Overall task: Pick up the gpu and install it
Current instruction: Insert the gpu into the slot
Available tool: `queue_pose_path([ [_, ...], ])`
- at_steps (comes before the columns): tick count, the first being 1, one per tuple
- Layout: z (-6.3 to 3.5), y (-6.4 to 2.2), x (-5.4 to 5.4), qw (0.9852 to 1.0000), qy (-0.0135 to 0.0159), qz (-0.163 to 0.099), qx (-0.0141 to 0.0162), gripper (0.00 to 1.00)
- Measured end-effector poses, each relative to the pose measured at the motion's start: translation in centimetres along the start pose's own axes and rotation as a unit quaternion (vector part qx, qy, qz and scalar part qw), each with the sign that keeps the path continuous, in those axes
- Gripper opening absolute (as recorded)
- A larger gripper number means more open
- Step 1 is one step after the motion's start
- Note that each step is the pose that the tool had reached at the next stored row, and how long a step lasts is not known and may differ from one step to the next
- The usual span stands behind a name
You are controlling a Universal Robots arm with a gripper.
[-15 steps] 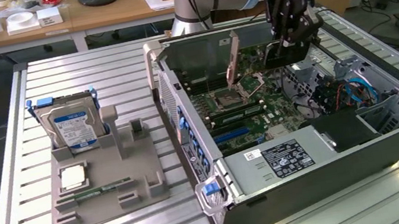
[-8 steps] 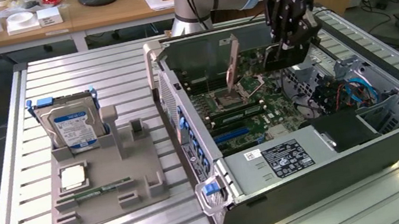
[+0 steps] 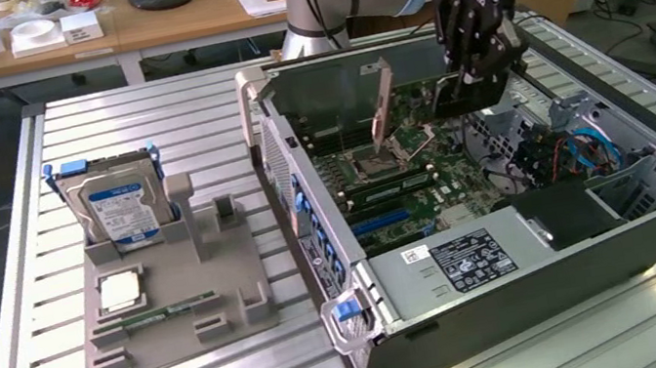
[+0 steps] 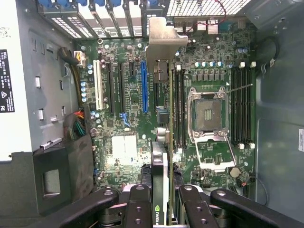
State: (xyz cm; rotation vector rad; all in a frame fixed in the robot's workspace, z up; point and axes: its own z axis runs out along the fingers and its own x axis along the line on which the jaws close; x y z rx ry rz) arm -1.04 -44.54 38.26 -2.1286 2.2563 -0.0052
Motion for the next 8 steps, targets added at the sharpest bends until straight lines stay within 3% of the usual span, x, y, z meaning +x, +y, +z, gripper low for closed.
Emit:
queue_pose_path([
  [8,0.55,0.02,0.02,1.0000,0.0002,0.000,0.0000,0.27],
])
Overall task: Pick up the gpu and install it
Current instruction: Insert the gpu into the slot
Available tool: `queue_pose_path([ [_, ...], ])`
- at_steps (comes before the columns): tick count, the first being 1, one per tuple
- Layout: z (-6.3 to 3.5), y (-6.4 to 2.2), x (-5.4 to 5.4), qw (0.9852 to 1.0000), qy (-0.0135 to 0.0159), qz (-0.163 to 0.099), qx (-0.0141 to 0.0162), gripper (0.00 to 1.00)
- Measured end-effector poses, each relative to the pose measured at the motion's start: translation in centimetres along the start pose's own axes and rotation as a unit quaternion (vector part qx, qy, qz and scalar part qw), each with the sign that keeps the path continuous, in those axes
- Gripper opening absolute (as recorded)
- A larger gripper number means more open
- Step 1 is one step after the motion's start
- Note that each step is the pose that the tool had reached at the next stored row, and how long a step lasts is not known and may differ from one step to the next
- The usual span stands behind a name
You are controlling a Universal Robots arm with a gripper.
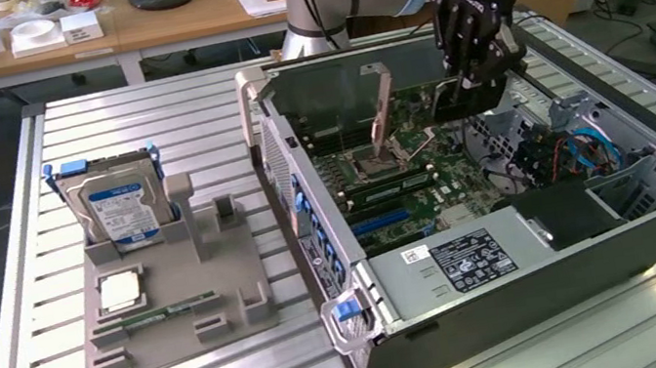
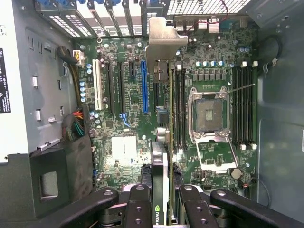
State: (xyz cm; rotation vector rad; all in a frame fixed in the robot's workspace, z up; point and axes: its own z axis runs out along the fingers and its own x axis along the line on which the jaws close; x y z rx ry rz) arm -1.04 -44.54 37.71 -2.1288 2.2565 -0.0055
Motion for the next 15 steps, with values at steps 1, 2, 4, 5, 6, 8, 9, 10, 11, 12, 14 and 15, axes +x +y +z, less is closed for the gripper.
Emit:
queue_pose_path([
  [1,0.00,0.00,0.00,1.0000,0.0001,0.000,0.0000,0.27],
  [2,0.00,0.00,0.00,1.0000,0.0001,0.000,0.0000,0.27],
  [4,0.01,0.00,0.00,1.0000,0.0000,0.000,0.0000,0.27],
  [5,0.01,0.00,0.00,1.0000,-0.0001,0.000,0.0000,0.27],
  [6,0.03,0.00,0.00,1.0000,-0.0001,0.000,0.0000,0.27],
  [8,0.10,0.00,0.00,1.0000,-0.0002,0.000,0.0001,0.27],
  [9,0.14,0.01,0.01,1.0000,-0.0001,0.000,0.0000,0.27],
  [10,0.17,0.01,0.01,1.0000,-0.0001,0.000,0.0000,0.27],
  [11,0.18,0.01,0.01,1.0000,0.0000,0.000,0.0000,0.27],
  [12,0.18,0.01,0.01,1.0000,0.0000,0.000,0.0000,0.27],
  [14,0.19,0.01,0.01,1.0000,-0.0001,0.000,0.0000,0.27],
  [15,0.19,0.01,0.01,1.0000,-0.0001,0.000,0.0000,0.27],
])
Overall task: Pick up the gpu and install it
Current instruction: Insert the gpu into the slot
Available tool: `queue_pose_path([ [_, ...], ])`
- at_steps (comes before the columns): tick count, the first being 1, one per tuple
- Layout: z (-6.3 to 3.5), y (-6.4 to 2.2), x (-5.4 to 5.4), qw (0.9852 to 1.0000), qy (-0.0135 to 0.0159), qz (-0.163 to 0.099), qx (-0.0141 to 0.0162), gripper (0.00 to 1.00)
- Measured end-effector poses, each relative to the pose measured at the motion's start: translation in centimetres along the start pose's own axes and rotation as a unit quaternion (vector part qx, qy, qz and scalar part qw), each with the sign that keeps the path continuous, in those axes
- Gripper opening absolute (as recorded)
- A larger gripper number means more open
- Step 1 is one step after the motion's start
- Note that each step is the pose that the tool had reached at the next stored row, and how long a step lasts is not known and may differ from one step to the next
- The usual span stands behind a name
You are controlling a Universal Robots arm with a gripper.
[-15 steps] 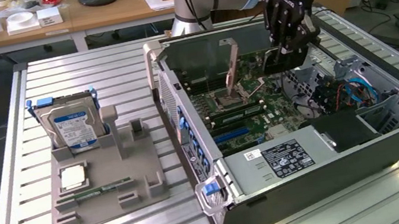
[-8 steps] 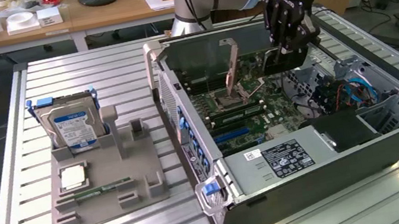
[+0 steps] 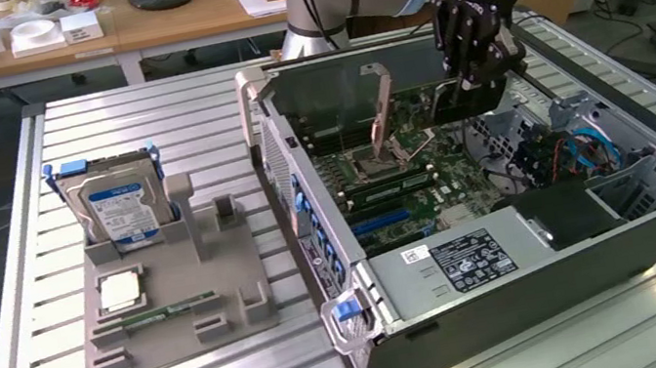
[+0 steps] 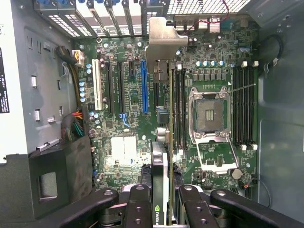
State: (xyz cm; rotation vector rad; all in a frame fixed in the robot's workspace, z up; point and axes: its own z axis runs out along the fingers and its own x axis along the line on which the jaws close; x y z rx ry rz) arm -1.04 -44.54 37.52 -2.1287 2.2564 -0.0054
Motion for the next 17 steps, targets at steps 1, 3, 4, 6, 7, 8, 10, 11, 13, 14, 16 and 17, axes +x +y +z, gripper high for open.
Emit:
queue_pose_path([
  [1,0.00,0.00,0.00,1.0000,0.0000,0.000,0.0000,0.27],
  [3,0.00,0.00,0.00,1.0000,0.0000,0.000,0.0000,0.27],
  [4,0.00,0.00,0.00,1.0000,0.0000,0.000,0.0000,0.27],
  [6,0.00,0.00,0.00,1.0000,0.0000,0.000,0.0000,0.27],
  [7,0.00,0.00,0.00,1.0000,0.0000,0.000,0.0000,0.27],
  [8,0.00,0.00,0.00,1.0000,0.0000,0.000,0.0000,0.27],
  [10,0.00,0.00,0.00,1.0000,0.0000,0.000,0.0000,0.27],
  [11,0.03,0.00,0.00,1.0000,0.0000,0.000,0.0000,0.27],
  [13,0.03,0.00,0.00,1.0000,0.0000,0.000,0.0000,0.27],
  [14,0.03,0.00,0.00,1.0000,0.0000,0.000,0.0000,0.27],
  [16,0.07,0.00,0.00,1.0000,-0.0001,0.000,0.0000,0.27],
  [17,0.07,0.00,0.00,1.0000,0.0000,0.000,0.0000,0.27],
])
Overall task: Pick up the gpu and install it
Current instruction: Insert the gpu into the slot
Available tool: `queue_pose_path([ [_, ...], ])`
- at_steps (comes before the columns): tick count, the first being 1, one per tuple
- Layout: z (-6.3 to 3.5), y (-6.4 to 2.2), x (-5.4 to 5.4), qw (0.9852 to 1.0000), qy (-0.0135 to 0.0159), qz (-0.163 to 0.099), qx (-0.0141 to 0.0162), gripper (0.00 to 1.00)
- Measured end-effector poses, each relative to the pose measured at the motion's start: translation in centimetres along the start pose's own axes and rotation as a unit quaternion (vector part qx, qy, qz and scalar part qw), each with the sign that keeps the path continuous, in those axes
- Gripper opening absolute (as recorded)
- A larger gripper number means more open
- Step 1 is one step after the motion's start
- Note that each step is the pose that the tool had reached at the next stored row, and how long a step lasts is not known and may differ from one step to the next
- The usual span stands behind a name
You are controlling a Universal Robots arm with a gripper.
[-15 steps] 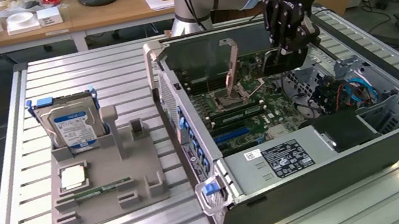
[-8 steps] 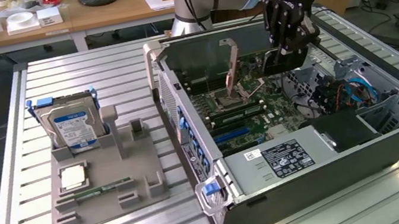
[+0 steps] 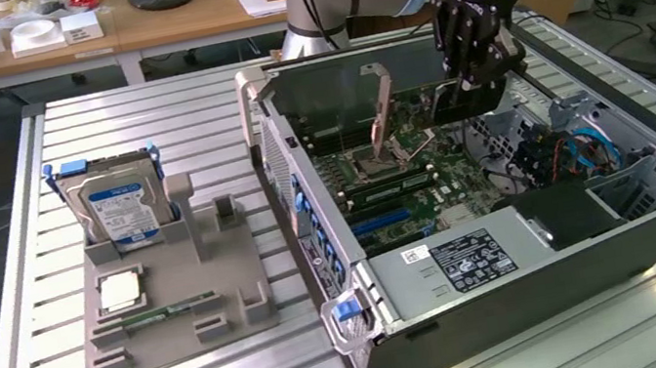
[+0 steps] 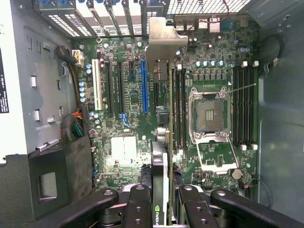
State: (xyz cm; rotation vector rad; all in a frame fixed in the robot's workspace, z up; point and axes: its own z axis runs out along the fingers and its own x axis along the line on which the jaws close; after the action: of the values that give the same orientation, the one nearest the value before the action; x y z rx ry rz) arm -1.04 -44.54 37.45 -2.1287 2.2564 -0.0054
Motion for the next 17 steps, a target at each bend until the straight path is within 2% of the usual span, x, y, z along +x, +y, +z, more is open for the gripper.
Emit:
queue_pose_path([
  [14,0.05,0.05,0.01,1.0000,0.0000,0.000,0.0000,0.27],
  [17,0.32,0.07,0.01,1.0000,-0.0001,0.000,0.0000,0.27],
])
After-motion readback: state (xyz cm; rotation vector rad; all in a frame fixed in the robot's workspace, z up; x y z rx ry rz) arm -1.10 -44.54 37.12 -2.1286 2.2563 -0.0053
